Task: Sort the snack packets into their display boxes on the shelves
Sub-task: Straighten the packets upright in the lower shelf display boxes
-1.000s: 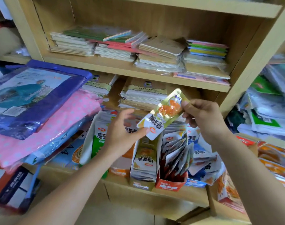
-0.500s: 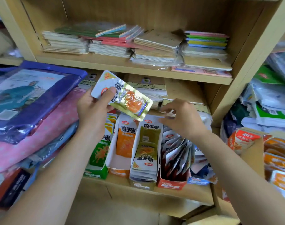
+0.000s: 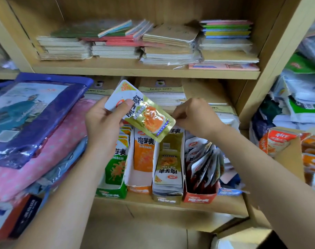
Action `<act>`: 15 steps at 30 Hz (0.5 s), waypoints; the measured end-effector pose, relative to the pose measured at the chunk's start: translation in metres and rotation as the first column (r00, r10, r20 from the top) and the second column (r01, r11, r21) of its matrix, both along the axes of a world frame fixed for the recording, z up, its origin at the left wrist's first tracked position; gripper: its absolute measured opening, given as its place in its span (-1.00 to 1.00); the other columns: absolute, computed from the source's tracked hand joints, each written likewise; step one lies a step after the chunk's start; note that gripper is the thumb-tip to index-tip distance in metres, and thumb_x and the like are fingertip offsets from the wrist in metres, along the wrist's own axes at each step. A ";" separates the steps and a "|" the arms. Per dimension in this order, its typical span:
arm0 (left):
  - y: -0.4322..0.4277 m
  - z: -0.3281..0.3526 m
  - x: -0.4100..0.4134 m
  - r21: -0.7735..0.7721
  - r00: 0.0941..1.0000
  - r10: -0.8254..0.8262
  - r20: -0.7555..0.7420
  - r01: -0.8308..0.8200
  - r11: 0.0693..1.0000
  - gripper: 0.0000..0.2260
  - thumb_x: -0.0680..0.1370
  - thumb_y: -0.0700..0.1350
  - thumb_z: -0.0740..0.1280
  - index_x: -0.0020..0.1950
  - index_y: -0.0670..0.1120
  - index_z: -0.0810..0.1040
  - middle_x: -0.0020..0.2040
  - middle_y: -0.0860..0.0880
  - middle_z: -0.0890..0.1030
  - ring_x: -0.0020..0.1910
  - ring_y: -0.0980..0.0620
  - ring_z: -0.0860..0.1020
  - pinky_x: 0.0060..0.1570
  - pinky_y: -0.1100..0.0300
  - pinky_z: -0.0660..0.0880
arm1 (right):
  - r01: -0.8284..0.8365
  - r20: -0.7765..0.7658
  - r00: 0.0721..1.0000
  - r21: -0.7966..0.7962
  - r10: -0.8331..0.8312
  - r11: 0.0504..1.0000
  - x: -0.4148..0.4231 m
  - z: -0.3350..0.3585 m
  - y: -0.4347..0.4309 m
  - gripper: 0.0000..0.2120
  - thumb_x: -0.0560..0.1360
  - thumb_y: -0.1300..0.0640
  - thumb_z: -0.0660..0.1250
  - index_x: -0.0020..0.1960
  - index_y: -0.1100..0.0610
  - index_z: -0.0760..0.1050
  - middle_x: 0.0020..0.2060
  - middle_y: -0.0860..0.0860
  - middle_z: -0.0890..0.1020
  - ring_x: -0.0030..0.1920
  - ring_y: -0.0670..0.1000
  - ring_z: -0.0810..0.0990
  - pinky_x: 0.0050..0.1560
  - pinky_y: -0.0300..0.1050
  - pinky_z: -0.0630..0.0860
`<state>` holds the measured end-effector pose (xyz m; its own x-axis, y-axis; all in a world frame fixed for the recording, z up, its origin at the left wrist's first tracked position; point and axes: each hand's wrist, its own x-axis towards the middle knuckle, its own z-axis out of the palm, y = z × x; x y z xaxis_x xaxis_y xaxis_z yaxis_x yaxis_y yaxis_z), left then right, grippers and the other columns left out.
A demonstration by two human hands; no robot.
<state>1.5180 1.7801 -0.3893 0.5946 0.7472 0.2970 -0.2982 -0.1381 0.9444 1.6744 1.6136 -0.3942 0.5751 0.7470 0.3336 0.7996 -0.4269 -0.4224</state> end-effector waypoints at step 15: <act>-0.002 -0.004 -0.010 0.157 0.999 -0.010 -0.044 0.017 0.988 -0.90 0.49 -0.14 0.41 -0.18 0.06 0.66 -0.27 0.11 0.65 -0.27 0.11 0.56 -0.40 0.26 0.50 | 0.118 -0.362 0.928 0.510 0.087 0.852 -0.008 0.057 -0.052 -0.79 0.58 0.10 0.39 -0.13 0.24 0.62 -0.30 0.14 0.70 -0.32 0.12 0.65 -0.34 -0.11 0.52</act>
